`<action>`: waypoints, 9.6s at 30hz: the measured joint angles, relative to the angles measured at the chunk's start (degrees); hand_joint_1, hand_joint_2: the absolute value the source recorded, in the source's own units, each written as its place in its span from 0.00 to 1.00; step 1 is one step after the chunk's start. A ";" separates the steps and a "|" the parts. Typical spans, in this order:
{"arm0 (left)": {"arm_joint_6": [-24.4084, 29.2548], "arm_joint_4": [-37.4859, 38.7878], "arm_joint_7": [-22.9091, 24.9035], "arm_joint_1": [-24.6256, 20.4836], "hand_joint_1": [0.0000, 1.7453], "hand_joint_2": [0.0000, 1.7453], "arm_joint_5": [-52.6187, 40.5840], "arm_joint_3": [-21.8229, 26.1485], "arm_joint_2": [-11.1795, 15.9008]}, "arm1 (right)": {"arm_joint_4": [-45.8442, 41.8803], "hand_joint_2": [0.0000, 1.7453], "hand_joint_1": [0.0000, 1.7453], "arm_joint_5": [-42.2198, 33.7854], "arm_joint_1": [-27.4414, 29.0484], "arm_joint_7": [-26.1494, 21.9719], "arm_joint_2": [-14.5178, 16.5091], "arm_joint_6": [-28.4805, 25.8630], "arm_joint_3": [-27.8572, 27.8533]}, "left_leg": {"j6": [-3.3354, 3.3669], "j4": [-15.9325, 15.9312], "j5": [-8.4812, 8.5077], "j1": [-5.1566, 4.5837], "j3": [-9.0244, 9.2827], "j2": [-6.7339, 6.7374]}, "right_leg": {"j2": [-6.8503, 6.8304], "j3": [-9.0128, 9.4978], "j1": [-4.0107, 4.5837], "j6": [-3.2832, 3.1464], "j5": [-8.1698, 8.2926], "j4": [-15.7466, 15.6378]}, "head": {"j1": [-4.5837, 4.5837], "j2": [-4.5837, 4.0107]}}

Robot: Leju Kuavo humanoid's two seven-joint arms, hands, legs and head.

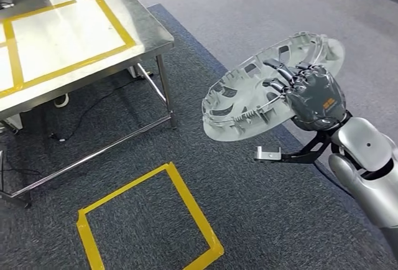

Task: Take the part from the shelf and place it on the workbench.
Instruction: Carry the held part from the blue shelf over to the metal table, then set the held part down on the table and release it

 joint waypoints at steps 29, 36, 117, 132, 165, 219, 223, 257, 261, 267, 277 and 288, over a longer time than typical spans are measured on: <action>0.00 0.00 -0.10 0.17 0.00 1.00 -0.69 -0.44 -0.49 | 0.47 1.00 1.00 0.32 -0.84 0.20 0.36 0.46 1.36 | 0.45 -5.31 2.69 -0.16 2.07 -2.61 | 1.54 -0.18 -0.28 0.37 -0.41 0.35 | 0.35 0.00; -0.01 0.00 -0.07 0.08 0.00 1.00 -1.04 -0.49 -0.57 | 0.47 1.00 1.00 0.37 -0.78 0.35 0.36 0.51 1.40 | -0.12 -0.82 3.33 0.28 0.02 2.92 | -3.59 1.46 0.19 0.13 -1.70 0.35 | -0.01 0.00; -9.07 -0.02 -6.17 0.98 0.00 1.00 -2.47 -2.80 0.69 | 1.42 1.00 1.00 3.31 -4.01 2.60 0.99 1.15 0.33 | 1.72 -10.90 -1.57 -0.32 11.67 0.91 | 0.34 -4.26 0.93 0.84 1.47 0.58 | 0.29 -0.01; -9.19 -0.02 -6.17 1.17 0.00 1.00 -2.93 -2.85 1.02 | 1.58 1.00 1.00 3.26 -2.98 2.99 0.84 1.32 0.32 | 2.22 -8.58 5.29 -0.74 1.38 1.05 | 1.18 6.45 0.49 1.01 -5.70 -0.34 | 0.23 0.00; -8.96 0.02 -5.10 0.72 0.00 1.00 -3.55 -2.90 0.47 | 2.34 1.00 1.00 3.25 -1.43 2.89 0.18 2.59 1.00 | 1.97 -8.77 5.93 -0.21 2.09 1.02 | 1.11 4.11 0.45 1.89 -5.37 -0.30 | 1.13 -0.01; -10.35 0.01 -6.98 -0.37 0.00 0.00 -3.07 -4.59 0.30 | 34.36 0.00 0.00 -25.23 -0.09 0.67 6.46 20.59 11.10 | -0.18 5.77 -2.60 0.55 -1.12 1.22 | 0.41 -0.59 0.47 -0.34 -0.48 0.49 | 1.65 0.00; -9.99 0.01 -7.08 -0.34 0.00 0.00 -2.86 -4.50 0.29 | 30.09 0.00 0.00 -27.81 4.01 0.43 7.67 19.10 7.99 | 0.52 -7.40 2.98 0.38 5.07 1.17 | 0.75 -0.33 0.63 0.33 -0.77 0.56 | 1.68 0.00; -6.75 0.02 -6.00 0.51 0.00 0.00 0.24 -1.98 -0.35 | -1.58 0.00 0.00 -67.28 26.34 -11.71 18.40 12.64 -11.69 | 0.93 -9.76 1.90 0.04 7.56 1.18 | 0.38 -0.34 0.74 0.74 -0.43 0.21 | 1.64 0.00; -6.37 0.00 -5.74 0.80 0.00 0.00 1.06 -1.08 -0.69 | -6.26 0.00 0.00 -69.91 31.27 -13.28 19.21 11.97 -15.22 | 2.01 -10.88 2.63 0.55 8.03 1.27 | 0.50 -2.02 0.59 1.72 -3.12 3.48 | 1.83 0.00; -6.15 0.01 -5.04 0.86 0.00 0.00 1.82 0.17 -1.41 | -10.22 0.00 0.00 -70.60 37.70 -15.47 20.35 11.98 -18.01 | 2.13 -10.76 2.63 0.50 7.97 1.34 | 0.51 -5.31 0.42 2.25 -5.64 11.96 | 1.99 0.00; -5.68 0.00 -4.84 0.74 0.00 0.00 2.52 1.45 -1.44 | -15.49 0.00 0.00 -68.95 41.11 -16.66 20.91 11.96 -18.75 | -0.43 -3.54 -2.53 0.40 5.40 1.41 | 0.47 0.80 0.26 -0.05 -0.96 0.10 | 1.75 0.00; -5.25 0.00 -4.11 0.42 0.00 0.00 2.58 1.67 -1.43 | -17.00 0.00 0.00 -68.35 42.51 -17.29 21.12 11.20 -18.87 | 1.37 -11.01 -0.53 -0.25 11.99 1.43 | 0.37 -1.52 0.78 0.94 1.81 0.11 | 1.78 0.00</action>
